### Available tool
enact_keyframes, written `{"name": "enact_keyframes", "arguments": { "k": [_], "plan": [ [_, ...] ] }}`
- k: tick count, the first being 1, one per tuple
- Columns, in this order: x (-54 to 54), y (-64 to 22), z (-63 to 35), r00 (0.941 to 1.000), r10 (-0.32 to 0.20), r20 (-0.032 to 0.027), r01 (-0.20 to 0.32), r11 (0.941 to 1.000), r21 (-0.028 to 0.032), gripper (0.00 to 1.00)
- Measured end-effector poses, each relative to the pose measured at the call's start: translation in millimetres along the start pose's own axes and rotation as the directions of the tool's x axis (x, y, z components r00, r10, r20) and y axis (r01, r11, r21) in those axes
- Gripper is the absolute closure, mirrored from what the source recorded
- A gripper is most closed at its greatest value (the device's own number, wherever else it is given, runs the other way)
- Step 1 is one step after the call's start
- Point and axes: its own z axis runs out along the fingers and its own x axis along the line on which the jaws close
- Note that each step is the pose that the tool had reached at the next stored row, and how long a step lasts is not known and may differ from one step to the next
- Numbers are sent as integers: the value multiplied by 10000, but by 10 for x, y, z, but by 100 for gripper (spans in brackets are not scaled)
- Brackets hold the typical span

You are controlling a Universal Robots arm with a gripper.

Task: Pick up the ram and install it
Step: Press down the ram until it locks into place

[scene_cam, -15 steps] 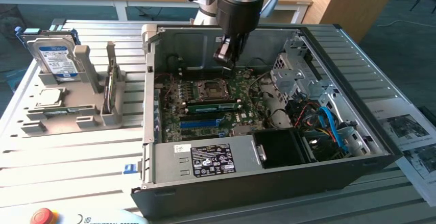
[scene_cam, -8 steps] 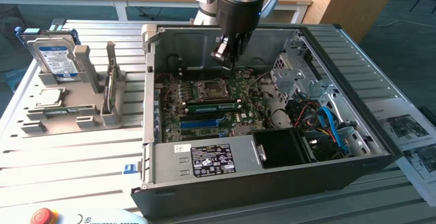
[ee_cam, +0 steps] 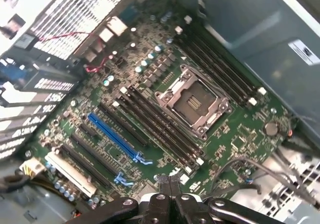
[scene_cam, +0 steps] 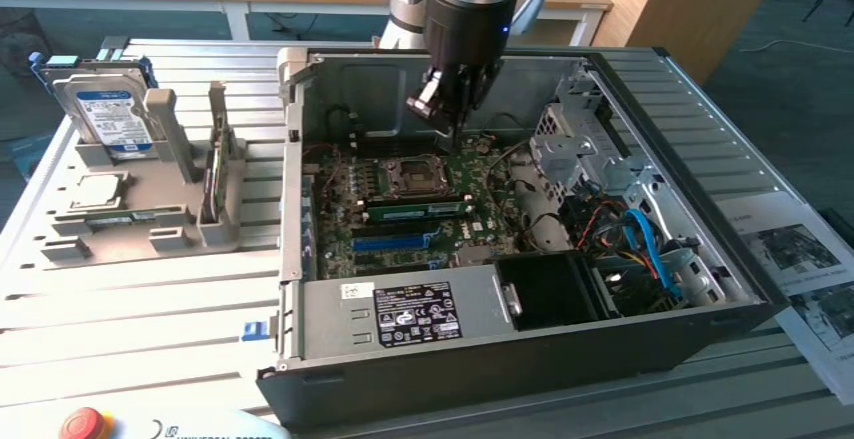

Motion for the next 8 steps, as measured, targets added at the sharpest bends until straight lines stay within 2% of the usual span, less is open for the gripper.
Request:
{"name": "enact_keyframes", "arguments": {
  "k": [4, 8],
  "plan": [
    [0, 0, 0, 9976, 693, -17, -693, 9976, 21, 89],
    [0, 0, 0, 9909, 1348, -33, -1348, 9909, 42, 89]
  ]
}}
